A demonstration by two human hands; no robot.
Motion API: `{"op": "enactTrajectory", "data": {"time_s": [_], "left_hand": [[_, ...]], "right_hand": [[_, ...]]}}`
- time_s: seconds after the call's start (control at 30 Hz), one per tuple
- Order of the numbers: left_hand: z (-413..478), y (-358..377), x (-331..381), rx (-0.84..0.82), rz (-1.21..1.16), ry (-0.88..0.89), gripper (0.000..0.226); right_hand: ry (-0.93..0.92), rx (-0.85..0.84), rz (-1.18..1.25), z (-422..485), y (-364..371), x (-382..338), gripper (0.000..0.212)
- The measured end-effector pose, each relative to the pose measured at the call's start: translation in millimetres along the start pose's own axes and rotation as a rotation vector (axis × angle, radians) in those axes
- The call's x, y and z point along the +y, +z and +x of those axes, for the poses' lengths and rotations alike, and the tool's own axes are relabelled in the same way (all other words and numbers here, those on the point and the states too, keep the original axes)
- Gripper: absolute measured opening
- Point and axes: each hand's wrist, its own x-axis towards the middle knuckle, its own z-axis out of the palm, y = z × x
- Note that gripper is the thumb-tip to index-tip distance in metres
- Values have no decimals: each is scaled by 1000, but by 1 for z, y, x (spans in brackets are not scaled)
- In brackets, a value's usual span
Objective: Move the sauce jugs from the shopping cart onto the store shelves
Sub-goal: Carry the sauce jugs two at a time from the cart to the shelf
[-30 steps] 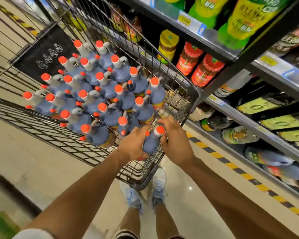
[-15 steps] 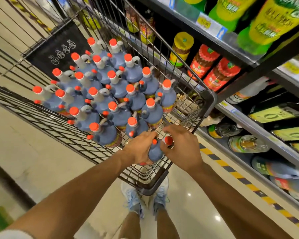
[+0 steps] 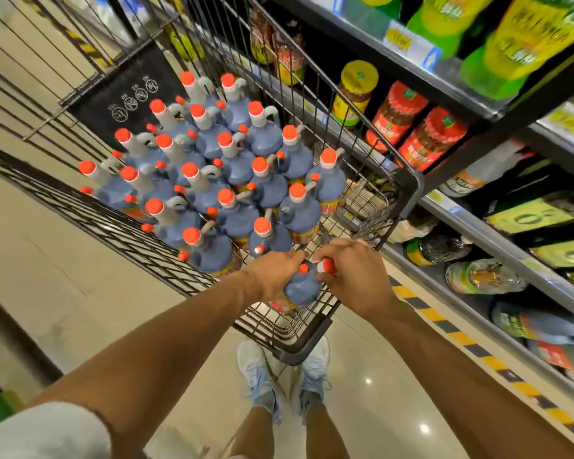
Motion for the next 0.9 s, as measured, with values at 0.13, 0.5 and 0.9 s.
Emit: {"op": "enactTrajectory", "data": {"time_s": [0.13,0.5,0.9], "left_hand": [[0,0,-2,-12,32,35,63],[-76,-46,2,229,-207,105,72],[-158,-84,-55,689,-646,-28,89]], "right_hand": [[0,-12,86,1,-6,-3,27],[213,-202,407,50,-9,5,37],[133,-346,269,75,65,-47,76]]}}
